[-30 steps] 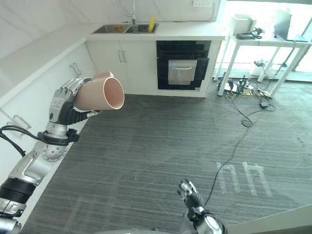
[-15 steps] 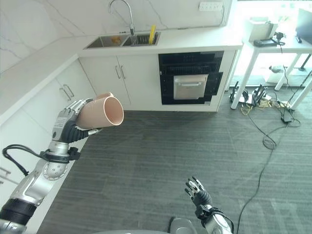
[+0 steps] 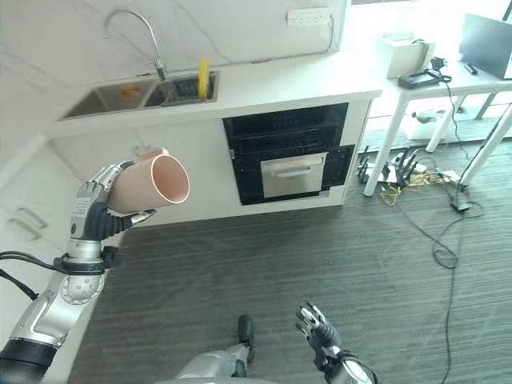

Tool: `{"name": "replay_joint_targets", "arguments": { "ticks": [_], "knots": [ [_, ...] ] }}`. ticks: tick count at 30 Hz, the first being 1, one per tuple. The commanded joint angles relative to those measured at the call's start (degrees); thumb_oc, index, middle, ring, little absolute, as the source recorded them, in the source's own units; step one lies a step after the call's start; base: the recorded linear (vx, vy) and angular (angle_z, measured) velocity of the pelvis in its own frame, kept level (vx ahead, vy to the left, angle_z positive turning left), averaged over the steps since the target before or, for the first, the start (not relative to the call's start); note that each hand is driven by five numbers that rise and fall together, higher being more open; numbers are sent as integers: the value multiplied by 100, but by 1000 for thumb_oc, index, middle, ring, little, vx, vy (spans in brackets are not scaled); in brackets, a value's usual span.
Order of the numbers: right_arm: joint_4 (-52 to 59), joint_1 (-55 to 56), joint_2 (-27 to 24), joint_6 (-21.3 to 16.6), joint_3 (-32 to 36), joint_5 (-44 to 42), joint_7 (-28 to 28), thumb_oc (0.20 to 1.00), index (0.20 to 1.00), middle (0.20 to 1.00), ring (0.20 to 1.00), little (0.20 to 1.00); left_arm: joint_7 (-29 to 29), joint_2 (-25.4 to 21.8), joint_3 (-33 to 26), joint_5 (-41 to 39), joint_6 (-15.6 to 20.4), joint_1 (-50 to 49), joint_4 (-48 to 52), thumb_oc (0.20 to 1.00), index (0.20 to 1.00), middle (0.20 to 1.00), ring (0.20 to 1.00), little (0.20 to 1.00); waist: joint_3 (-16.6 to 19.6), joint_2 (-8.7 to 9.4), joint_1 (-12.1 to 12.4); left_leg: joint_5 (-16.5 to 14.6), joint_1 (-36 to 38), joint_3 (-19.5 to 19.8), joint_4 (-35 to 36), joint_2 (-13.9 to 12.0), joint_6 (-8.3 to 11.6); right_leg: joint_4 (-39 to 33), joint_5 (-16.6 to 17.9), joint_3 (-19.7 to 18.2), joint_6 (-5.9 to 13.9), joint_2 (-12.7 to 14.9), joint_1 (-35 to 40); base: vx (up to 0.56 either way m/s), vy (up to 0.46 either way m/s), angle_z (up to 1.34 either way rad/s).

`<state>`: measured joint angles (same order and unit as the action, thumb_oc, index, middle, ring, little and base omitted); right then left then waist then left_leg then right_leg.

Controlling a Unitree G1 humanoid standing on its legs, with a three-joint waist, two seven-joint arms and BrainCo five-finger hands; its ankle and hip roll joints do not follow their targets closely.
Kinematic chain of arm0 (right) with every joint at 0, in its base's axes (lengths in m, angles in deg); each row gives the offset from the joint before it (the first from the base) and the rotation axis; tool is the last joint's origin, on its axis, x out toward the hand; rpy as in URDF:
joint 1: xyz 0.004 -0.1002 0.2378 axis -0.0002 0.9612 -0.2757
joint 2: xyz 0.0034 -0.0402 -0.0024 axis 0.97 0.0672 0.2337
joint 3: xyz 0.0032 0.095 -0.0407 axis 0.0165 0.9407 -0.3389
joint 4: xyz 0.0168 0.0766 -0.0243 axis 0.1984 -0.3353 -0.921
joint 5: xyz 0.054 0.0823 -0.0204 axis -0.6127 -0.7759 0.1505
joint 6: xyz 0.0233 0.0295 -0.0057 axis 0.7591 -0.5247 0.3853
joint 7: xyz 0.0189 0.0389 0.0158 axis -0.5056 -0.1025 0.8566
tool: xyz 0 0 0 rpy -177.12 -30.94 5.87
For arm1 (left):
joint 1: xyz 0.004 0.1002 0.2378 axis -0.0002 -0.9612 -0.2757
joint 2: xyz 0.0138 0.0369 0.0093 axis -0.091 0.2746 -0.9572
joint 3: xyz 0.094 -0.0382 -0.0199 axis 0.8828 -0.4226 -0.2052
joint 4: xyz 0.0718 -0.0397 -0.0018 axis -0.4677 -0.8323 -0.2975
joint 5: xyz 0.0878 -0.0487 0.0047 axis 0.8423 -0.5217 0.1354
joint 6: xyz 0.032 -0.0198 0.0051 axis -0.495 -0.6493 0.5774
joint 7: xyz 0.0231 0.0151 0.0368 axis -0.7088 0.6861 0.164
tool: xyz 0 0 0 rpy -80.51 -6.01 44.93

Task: Place the dishes in the dishwasher.

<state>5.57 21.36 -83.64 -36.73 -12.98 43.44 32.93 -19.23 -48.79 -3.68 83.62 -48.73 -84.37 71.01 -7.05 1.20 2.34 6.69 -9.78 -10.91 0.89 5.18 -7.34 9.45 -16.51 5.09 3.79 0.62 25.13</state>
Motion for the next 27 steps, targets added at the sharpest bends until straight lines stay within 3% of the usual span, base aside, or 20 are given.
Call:
{"name": "replay_joint_targets", "arguments": {
  "ticks": [1,4,6,8,11,12,14,15,16,17,19,20,21,22,24,27],
  "knots": [
    [446,-229,148,-162,84,27,-30,1000,1000,1000,1000,1000,117,-426,-322,-113,91,317,239,200,200,200,200,200,147,-257,144,-312,346,485,-332,-362,862,-88,463,-138,251,67,-898,307,122,-78],
    [570,-139,262,-183,71,147,-17,1000,1000,1000,1000,1000,78,-549,-245,-186,126,463,100,200,200,200,200,200,235,-202,128,-551,523,518,-450,-314,633,709,909,-57,492,215,-1224,325,183,-11],
    [619,-98,335,-259,59,115,-7,1000,1000,1000,1000,1000,46,-644,-118,-190,55,626,46,200,200,200,200,200,274,-265,105,-746,677,509,-499,-320,471,1894,1176,10,662,237,-1542,260,179,-11],
    [609,-116,421,-301,-4,138,53,1000,1000,1000,1000,1000,7,-749,9,-292,-48,737,-38,200,200,200,200,200,259,-367,18,-933,947,436,-535,-378,349,2915,1508,181,670,360,-2235,244,151,-3],
    [617,-208,435,-383,-132,226,29,1000,1000,1000,1000,1000,137,-744,126,-306,-109,781,-82,200,200,200,200,200,189,-388,-64,-1022,1271,422,-480,-383,417,2281,1413,504,501,790,-2753,204,-13,5],
    [634,-238,411,-424,-155,221,44,1000,1000,1000,1000,1000,190,-714,163,-262,-111,809,-83,200,200,200,200,200,134,-316,-131,-1116,1414,479,-465,-342,502,1403,1575,522,490,1079,-2872,230,-212,6],
    [608,-306,312,-418,-117,143,-23,1000,1000,1000,1000,1000,179,-679,147,-226,-177,808,24,200,200,200,200,200,27,-197,-221,-1305,1593,492,-513,-371,630,313,1947,514,631,1523,-2907,256,-315,53],
    [582,-343,293,-399,-90,121,-60,1000,1000,1000,1000,1000,160,-670,130,-207,-224,796,97,200,200,200,200,200,-13,-117,-252,-1435,1688,479,-525,-377,694,-167,2394,503,793,1812,-2942,333,-478,106],
    [592,-438,268,-299,-42,88,-94,1000,1000,1000,1000,1000,121,-704,65,-219,-298,736,269,200,200,200,200,200,-80,-59,-272,-1613,1834,484,-514,-510,767,-602,2857,459,1007,2114,-3026,411,-659,107],
    [596,-525,299,-185,28,117,-120,1000,1000,1000,1000,1000,123,-642,-40,-141,-275,620,340,200,200,200,200,200,-99,-35,-258,-1727,1932,498,-505,-693,825,-728,2991,397,1086,2197,-3010,368,-664,16],
    [683,-531,319,-72,70,234,-156,1000,1000,1000,1000,1000,143,-568,-179,-47,-218,478,377,200,200,200,200,200,-78,-33,-260,-1734,1900,518,-576,-861,854,-410,2594,272,1080,2003,-2945,206,-437,22],
    [751,-549,280,21,45,271,-167,1000,1000,1000,1000,1000,186,-541,-260,-35,-236,386,397,200,200,200,200,200,-44,-21,-259,-1688,1907,486,-626,-1041,954,-317,2335,347,1074,1878,-2891,226,-528,26],
    [912,-588,166,171,-33,229,-127,1000,1000,1000,1000,1000,229,-463,-390,4,-266,223,469,200,200,200,200,200,15,-29,-258,-1533,1988,464,-603,-1429,1154,-164,1934,444,1049,1643,-2834,223,-516,0],
    [939,-598,141,193,-45,216,-121,1000,1000,1000,1000,1000,234,-448,-412,4,-272,195,482,200,200,200,200,200,24,-30,-254,-1497,2010,453,-590,-1499,1194,-149,1888,481,1031,1612,-2817,205,-477,-3],
    [1051,-644,27,216,-142,126,-34,1000,1000,1000,1000,1000,277,-386,-450,12,-311,74,549,200,200,200,200,200,68,-79,-276,-1260,2123,381,-474,-1806,1378,-101,1683,586,817,1365,-2718,140,-344,-23],
    [1021,-587,-72,80,-119,53,-14,1000,1000,1000,1000,1000,270,-325,-366,-32,-274,84,614,200,200,200,200,200,69,-165,-285,-810,1795,532,-807,-1955,1488,-84,1395,522,469,965,-2475,115,-316,-2]
  ]
}}
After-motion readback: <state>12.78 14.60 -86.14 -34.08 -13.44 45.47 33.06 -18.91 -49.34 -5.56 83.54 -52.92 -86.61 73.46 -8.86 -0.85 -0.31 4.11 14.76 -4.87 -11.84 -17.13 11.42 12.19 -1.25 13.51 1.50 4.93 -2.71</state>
